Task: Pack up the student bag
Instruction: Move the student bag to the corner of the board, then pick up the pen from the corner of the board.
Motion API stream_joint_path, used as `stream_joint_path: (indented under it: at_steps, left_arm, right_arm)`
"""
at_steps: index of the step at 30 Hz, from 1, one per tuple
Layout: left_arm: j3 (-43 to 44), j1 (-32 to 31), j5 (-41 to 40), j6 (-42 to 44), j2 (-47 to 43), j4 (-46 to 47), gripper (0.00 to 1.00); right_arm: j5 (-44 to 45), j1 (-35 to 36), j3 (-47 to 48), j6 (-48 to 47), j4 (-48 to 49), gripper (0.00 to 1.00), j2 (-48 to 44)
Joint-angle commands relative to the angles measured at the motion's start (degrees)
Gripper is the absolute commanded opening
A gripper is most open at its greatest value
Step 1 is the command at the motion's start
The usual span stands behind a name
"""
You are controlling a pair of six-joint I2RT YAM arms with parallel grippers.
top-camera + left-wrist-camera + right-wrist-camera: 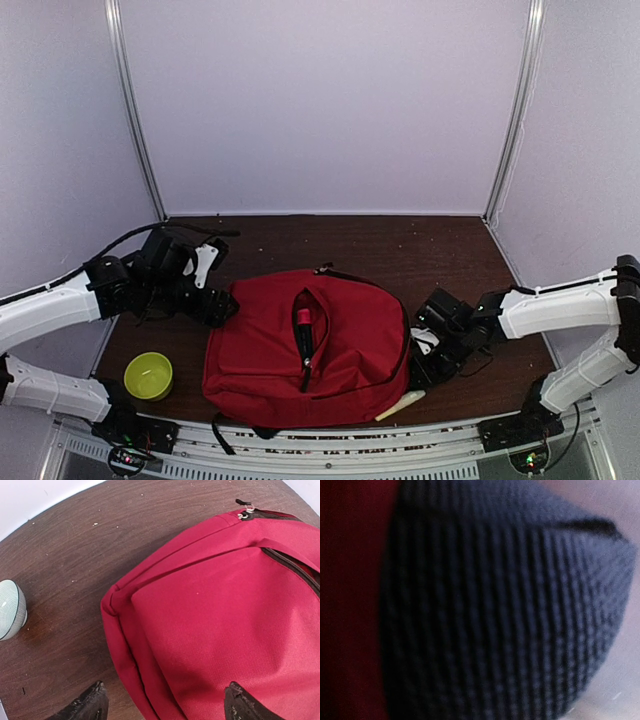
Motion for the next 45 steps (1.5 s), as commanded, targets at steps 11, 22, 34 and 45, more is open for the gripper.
stream_joint_path:
  at_steps: [11,22,34,45]
  left_arm:
    - [1.4,0.2,0.7,0.7,-0.6,2.0,0.82]
    - [0.0,0.2,-1.2,0.0,-4.3,0.2,0.83]
    - [-0.7,0.2,-1.7,0.1,-5.3,-0.4,0.83]
    - [-0.9,0.2,-1.9,0.3,-5.2,-0.7,0.83]
  right_arm:
    - [6.3,6.1,4.8,-3.7,-9.2,0.36,-13.4]
    - [6.6,24.1,0.2,-38.5,5.7,0.42,-29.5]
    - [16.4,29.1,-0.4,-78.8,-15.4,0.54,-16.0]
    - [19.2,26.2,3.6,-73.7,-8.1,0.53,-0.3]
